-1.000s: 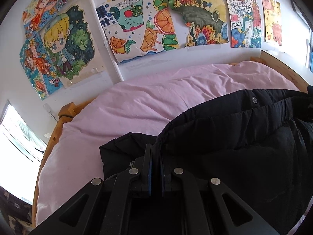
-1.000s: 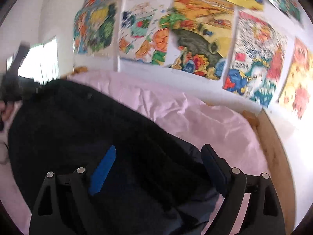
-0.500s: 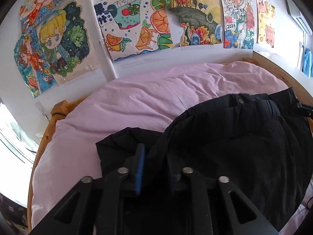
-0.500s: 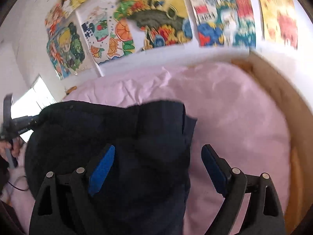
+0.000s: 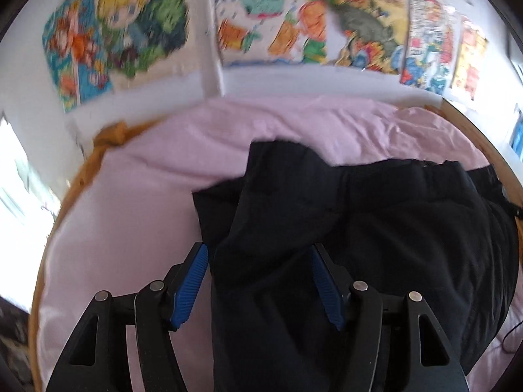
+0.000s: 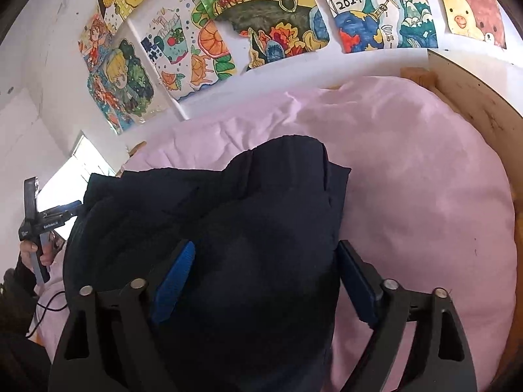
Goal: Fold large clothes
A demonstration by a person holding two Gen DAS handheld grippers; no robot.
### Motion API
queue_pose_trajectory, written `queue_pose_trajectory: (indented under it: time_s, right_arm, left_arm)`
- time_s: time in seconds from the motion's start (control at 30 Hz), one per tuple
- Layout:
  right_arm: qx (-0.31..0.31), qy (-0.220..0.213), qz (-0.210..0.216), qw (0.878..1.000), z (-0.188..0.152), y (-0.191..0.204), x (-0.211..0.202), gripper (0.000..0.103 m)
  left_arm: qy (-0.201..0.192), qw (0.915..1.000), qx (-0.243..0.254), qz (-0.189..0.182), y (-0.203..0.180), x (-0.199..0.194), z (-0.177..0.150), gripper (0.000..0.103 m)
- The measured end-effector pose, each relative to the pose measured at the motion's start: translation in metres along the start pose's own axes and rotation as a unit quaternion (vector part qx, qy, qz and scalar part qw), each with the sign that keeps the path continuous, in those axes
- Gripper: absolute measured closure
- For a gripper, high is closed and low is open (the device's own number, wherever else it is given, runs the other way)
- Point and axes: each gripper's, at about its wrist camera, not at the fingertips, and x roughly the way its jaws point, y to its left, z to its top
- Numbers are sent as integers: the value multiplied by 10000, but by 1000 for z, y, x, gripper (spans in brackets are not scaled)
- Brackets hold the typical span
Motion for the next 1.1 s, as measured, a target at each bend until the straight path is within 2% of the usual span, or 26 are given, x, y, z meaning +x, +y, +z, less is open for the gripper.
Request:
queue_pose_trajectory:
  time_s: [0.07,0.1,0.13,0.17,0.2,0.27,0.4,0.47,0.57,0.63,0.77,0.93,1.03,1.07,1.1]
  right_arm:
    - [6,0,-82,10000,1,1,-1,37]
    - [13,-13,-104,9999,1,1,-1,43]
    - [18,-36,-133,9999,2,2,-2,46]
    - [15,-70,-188,9998,2,3,-3,55]
    - [10,-101,-234,9997,2,3,-4,67]
    - [-57,-193,-337,9992,6,6,-8,78]
    - [-426,-557,-534,9961,17,19,-22,87]
    - [-672,-819,-647,9923,27,31,-32,88]
    - [-856,-1064,-814,9873,38,42,-38,88]
    - [-842,-1014,-950,9867,43,42,-33,88]
    - [-737,-531,-1119,9896,39,30,-2,88]
    - [-567,-173,-1275,9901,29,16,25,84]
    - [-605,-230,-1306,9893,29,18,20,77]
    - [-656,-257,-1344,9884,29,20,17,72]
    - [-716,-332,-1363,9875,28,24,12,61]
  left_arm:
    - [203,9996,-152,-105,4,11,-1,63]
    - [221,9995,-178,-110,5,14,-2,68]
    - [222,9995,-188,-106,4,15,-2,83]
    - [185,9995,-227,-85,5,14,-3,92]
    - [112,9995,-302,-65,6,11,-3,94]
    - [-148,9986,-517,-18,10,0,-3,97]
    - [-784,9933,-842,133,16,-29,0,98]
    - [-1138,9894,-866,235,15,-44,0,98]
    - [-1387,9860,-790,479,13,-48,2,98]
    - [-1236,9879,-728,582,12,-37,4,98]
    - [-728,9922,-786,636,18,-1,0,98]
    - [-338,9947,-856,467,21,24,-6,95]
    - [-284,9948,-929,317,23,19,-7,89]
    - [-288,9944,-982,256,24,15,-7,86]
    - [-294,9942,-1015,195,24,12,-8,84]
